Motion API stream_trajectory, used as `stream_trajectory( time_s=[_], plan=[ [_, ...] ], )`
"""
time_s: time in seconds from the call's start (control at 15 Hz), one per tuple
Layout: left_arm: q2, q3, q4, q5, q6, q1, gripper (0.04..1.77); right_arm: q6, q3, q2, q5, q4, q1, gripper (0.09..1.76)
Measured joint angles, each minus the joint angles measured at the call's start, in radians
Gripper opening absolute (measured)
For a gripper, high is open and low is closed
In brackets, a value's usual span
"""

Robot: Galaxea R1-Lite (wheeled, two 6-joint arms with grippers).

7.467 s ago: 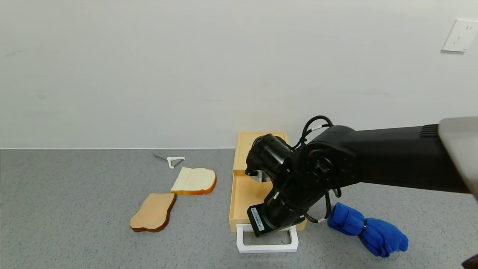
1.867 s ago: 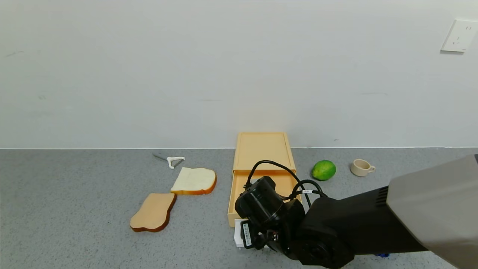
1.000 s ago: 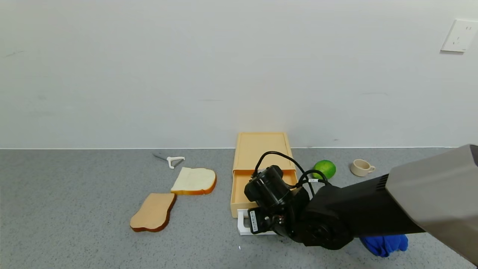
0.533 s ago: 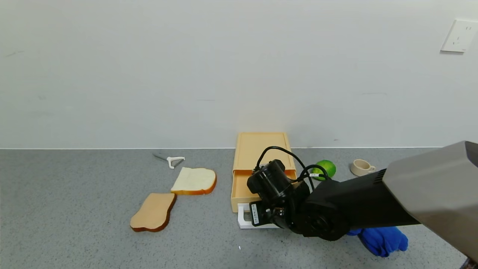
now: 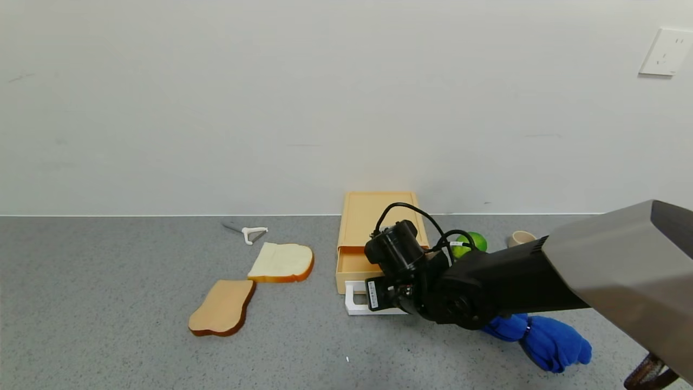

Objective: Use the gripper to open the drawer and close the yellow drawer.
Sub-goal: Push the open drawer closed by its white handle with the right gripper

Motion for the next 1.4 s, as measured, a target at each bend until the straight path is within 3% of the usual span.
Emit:
stream_trajectory(
  time_s=[1.4],
  plan=[
    [0.0,0.0,0.0,0.0,0.0,0.0,1.72,-0.114,-0.161,0.121,0.027,-0.052,-0.09,0.11]
  ],
)
